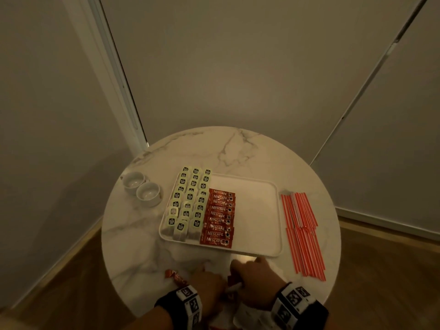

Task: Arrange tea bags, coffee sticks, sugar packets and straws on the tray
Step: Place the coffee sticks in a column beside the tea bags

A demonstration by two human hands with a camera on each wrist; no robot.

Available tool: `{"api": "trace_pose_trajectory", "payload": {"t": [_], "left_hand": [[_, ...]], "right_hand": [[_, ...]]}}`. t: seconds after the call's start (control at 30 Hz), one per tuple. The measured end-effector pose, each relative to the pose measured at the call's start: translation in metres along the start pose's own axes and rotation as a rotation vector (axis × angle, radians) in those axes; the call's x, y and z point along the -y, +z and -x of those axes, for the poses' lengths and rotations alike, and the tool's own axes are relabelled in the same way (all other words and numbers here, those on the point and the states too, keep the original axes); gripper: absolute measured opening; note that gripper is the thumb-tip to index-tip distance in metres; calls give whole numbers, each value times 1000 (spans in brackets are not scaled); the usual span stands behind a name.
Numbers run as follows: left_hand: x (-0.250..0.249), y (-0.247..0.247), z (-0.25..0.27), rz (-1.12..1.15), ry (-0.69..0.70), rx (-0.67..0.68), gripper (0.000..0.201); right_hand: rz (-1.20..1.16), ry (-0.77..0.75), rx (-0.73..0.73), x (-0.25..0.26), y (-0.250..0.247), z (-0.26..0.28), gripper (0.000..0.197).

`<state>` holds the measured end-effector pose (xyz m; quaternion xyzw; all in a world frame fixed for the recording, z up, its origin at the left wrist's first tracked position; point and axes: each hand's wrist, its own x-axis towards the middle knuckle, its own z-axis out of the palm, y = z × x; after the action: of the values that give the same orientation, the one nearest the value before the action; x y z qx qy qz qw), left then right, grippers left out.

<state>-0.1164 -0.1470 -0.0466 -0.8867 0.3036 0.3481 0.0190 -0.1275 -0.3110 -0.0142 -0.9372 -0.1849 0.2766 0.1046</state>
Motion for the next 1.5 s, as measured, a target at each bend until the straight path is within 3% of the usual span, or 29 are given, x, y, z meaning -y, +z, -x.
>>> {"api": "trace_pose_trajectory", "payload": {"t": [0.1, 0.2, 0.27, 0.37, 0.43, 0.53, 0.63, 0.77, 0.83, 0.9, 0.97, 1.07, 1.13, 1.27, 1.37, 1.5], "left_hand": [[21, 3, 8, 191, -98, -178, 30], [45, 2, 20, 570, -220, -392, 13], [56, 0, 30, 760, -284, -546, 19], [76, 6, 42, 1004, -496, -720, 26], [86, 15, 45, 1015, -637, -686, 10], [94, 30, 43, 918, -715, -551, 21], [95, 32, 41, 952, -695, -470, 30], [97, 31, 34, 906, -631, -356, 26], [100, 29, 29, 928, -594, -360, 20], [100, 22, 25, 974, -559, -386, 20], [94, 8, 28, 1079, -492, -446, 18], [79, -24, 37, 1385, -341, -517, 4], [74, -46, 42, 1503, -241, -539, 14], [71, -78, 43, 1593, -136, -650, 17], [75, -93, 41, 1629, -79, -694, 13], [94, -105, 38, 1718, 17, -686, 23]], "right_hand": [[40, -114, 133, 16, 12, 11, 49], [162, -196, 218, 28, 27, 4, 37], [278, -222, 323, 30, 32, -5, 27], [347, -225, 338, 31, 42, -14, 26], [369, -267, 289, 35, 46, -16, 26], [352, -312, 78, 37, 41, -20, 23], [178, -252, 240, 37, 31, -24, 33], [-166, -131, 118, 33, 0, -27, 28], [-350, -68, 64, 31, -11, -28, 13], [-512, 14, 30, 27, -18, -33, 23], [-641, 45, 2, 28, -26, -34, 17], [-708, 21, -65, 29, -39, -39, 21], [-793, -31, -96, 31, -48, -42, 24], [-935, -63, -112, 30, -65, -42, 8], [-1061, -110, -114, 26, -77, -38, 6], [-1045, -148, -137, 21, -95, -28, 11]]}}
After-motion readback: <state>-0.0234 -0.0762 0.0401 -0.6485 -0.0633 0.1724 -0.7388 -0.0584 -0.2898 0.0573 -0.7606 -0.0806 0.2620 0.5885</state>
